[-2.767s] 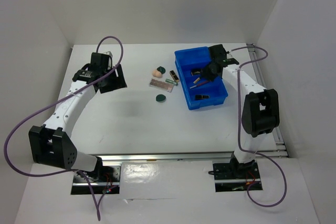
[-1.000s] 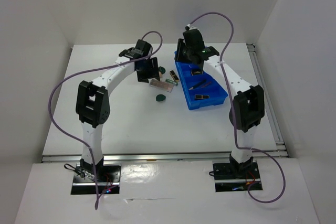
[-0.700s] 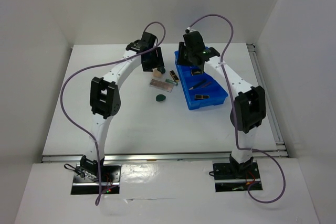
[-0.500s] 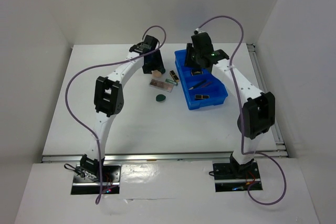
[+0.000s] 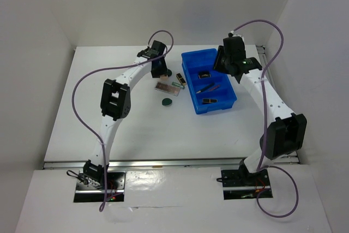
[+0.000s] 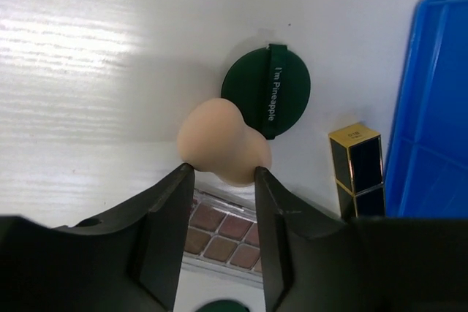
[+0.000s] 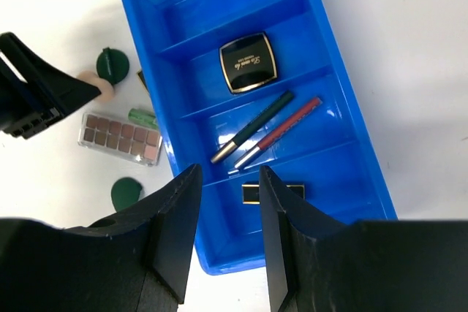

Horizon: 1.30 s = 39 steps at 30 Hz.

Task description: Organize the makeup

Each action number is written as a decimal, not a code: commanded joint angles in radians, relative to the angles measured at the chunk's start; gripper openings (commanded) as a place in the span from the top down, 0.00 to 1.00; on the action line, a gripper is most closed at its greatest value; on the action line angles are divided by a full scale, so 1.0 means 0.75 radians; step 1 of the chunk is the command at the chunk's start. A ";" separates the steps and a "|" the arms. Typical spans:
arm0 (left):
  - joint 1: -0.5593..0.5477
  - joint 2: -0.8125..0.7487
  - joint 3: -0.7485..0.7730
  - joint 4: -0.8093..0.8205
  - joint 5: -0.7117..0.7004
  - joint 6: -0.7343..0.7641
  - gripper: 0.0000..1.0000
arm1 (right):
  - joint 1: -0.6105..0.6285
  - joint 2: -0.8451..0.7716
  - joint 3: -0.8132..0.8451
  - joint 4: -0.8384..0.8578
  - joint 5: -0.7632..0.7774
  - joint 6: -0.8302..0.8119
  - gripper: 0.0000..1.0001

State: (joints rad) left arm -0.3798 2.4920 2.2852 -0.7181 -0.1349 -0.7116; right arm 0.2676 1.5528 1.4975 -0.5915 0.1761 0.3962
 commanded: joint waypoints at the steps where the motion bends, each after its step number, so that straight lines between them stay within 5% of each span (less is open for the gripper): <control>1: 0.021 0.009 -0.032 0.102 0.000 0.004 0.50 | -0.017 -0.027 -0.017 -0.029 0.017 -0.013 0.55; 6: 0.034 -0.064 -0.106 0.180 0.061 0.061 0.75 | -0.030 -0.039 -0.053 -0.029 0.029 -0.013 0.55; 9: 0.034 -0.121 -0.122 0.166 0.061 0.090 1.00 | -0.030 -0.052 -0.082 -0.017 0.029 -0.001 0.55; 17: 0.034 -0.369 -0.271 0.209 0.175 0.151 1.00 | -0.042 -0.076 -0.107 -0.017 0.041 0.012 0.55; 22: 0.034 -0.451 -0.410 0.570 0.549 0.119 1.00 | -0.054 -0.121 -0.150 -0.017 0.041 0.026 0.55; 27: 0.005 -0.239 -0.157 0.696 0.785 0.020 1.00 | -0.093 -0.133 -0.162 -0.068 -0.008 0.053 0.55; 32: -0.062 0.005 0.233 0.696 0.743 -0.021 1.00 | -0.136 -0.178 -0.215 -0.044 -0.077 0.097 0.55; 39: -0.087 0.083 0.209 0.808 0.654 -0.019 1.00 | -0.148 -0.219 -0.215 -0.081 -0.077 0.102 0.55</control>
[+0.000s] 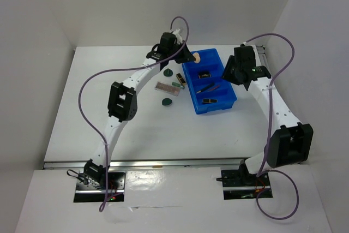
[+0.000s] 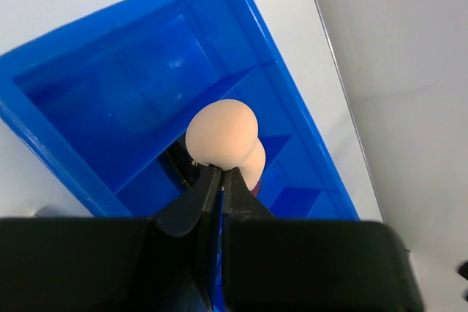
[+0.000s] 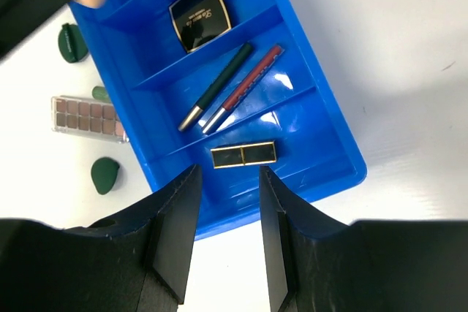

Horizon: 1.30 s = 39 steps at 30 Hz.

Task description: Organize the makeup

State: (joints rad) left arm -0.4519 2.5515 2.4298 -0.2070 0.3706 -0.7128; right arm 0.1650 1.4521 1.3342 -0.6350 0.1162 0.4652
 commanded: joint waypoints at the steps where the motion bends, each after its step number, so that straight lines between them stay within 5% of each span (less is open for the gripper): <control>1: 0.009 0.024 0.033 0.127 -0.020 -0.017 1.00 | -0.011 -0.099 0.003 -0.023 0.003 0.010 0.55; 3: 0.009 0.054 0.059 0.143 -0.020 -0.029 0.98 | -0.026 -0.099 0.003 -0.037 0.003 0.010 0.55; 7: 0.009 0.055 0.059 0.137 -0.020 -0.029 0.75 | -0.050 -0.099 -0.012 -0.037 0.003 -0.003 0.55; 17: 0.009 0.028 0.059 0.133 -0.050 -0.025 0.41 | -0.050 -0.087 -0.012 -0.049 0.005 -0.003 0.55; 22: 0.009 -0.148 -0.089 0.127 -0.177 0.028 0.48 | -0.050 -0.099 -0.012 -0.061 0.005 -0.003 0.55; 27: 0.060 -0.238 -0.151 -0.135 -0.445 0.004 0.55 | -0.050 -0.087 -0.012 -0.061 -0.008 -0.003 0.55; 30: 0.140 -0.238 -0.247 -0.162 -0.382 -0.099 0.59 | -0.050 -0.087 -0.024 -0.049 -0.036 -0.003 0.55; 35: 0.153 -0.128 -0.123 -0.290 -0.418 -0.034 0.42 | -0.050 -0.087 -0.024 -0.049 -0.036 -0.003 0.55; 39: 0.153 -0.099 -0.110 -0.303 -0.473 0.011 0.41 | -0.050 -0.087 -0.024 -0.049 -0.048 -0.003 0.55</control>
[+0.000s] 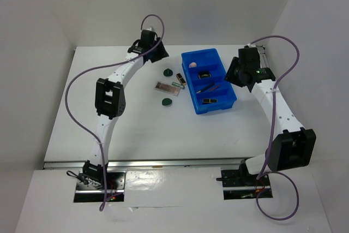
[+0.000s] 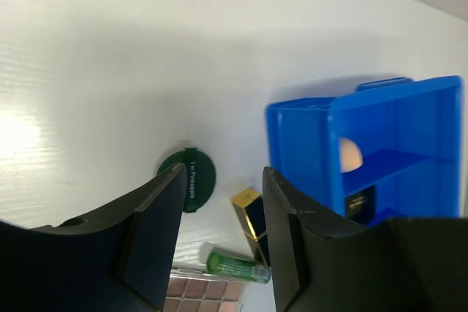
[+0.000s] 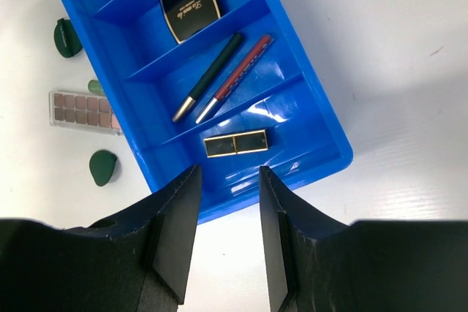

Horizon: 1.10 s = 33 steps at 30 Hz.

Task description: Organize the makeup

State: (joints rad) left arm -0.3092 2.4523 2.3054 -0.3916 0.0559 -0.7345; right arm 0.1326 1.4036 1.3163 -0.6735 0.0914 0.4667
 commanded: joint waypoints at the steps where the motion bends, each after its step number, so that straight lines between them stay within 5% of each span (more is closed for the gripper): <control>1: -0.038 0.050 0.055 -0.069 -0.070 0.041 0.41 | -0.007 -0.023 0.000 0.002 -0.015 -0.005 0.55; 16: -0.062 0.250 0.162 -0.094 -0.179 0.147 0.37 | -0.007 0.014 0.016 -0.010 -0.003 -0.019 0.55; 19: -0.062 0.250 0.146 -0.114 -0.195 0.159 0.49 | -0.007 0.014 0.016 -0.010 -0.003 -0.007 0.55; 20: -0.062 0.250 0.145 -0.114 -0.195 0.159 0.59 | -0.007 0.014 0.016 -0.010 -0.003 -0.007 0.55; 21: -0.062 0.222 0.125 -0.114 -0.195 0.173 0.79 | -0.007 0.014 0.016 -0.010 -0.003 -0.007 0.55; 24: -0.062 0.146 0.074 -0.083 -0.181 0.214 1.00 | -0.007 0.027 0.028 -0.010 0.009 -0.007 0.55; 31: -0.062 0.009 -0.018 -0.051 -0.193 0.270 1.00 | -0.007 0.027 0.028 -0.010 -0.003 -0.007 0.55; 33: -0.062 0.009 -0.018 -0.051 -0.181 0.253 0.87 | -0.007 0.027 0.016 -0.010 -0.015 -0.007 0.55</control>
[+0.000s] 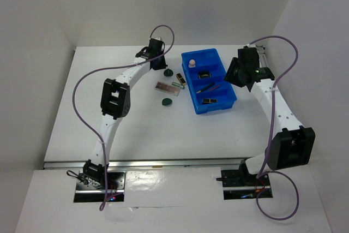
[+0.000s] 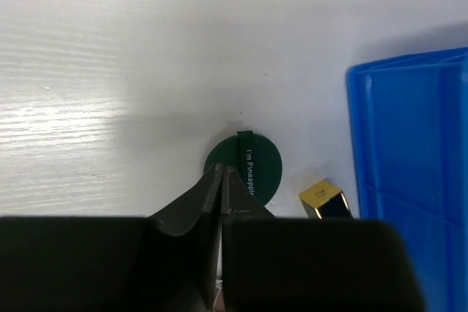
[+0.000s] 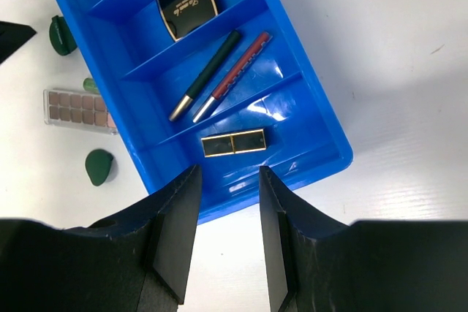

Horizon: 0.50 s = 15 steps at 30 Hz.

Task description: Organize the makeup

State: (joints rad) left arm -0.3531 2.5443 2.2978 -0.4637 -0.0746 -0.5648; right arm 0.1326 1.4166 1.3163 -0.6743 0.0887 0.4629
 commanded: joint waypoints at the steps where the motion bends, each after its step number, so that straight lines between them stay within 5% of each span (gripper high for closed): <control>1: -0.004 -0.114 -0.008 0.046 0.005 0.011 0.80 | -0.007 0.009 0.016 0.003 -0.012 -0.002 0.55; 3: -0.004 -0.114 -0.022 0.046 0.024 -0.012 0.65 | -0.007 0.009 0.016 0.003 -0.024 -0.002 0.55; 7: -0.004 -0.102 -0.061 0.080 0.059 -0.026 0.57 | -0.007 0.009 0.016 0.003 -0.024 -0.002 0.55; 15: -0.030 0.048 0.088 0.011 0.040 -0.014 0.53 | -0.007 0.022 0.016 0.003 -0.024 -0.014 0.55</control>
State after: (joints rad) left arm -0.3595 2.5458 2.3222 -0.4496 -0.0429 -0.5797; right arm 0.1329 1.4315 1.3163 -0.6739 0.0715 0.4625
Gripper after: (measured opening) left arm 0.468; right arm 0.447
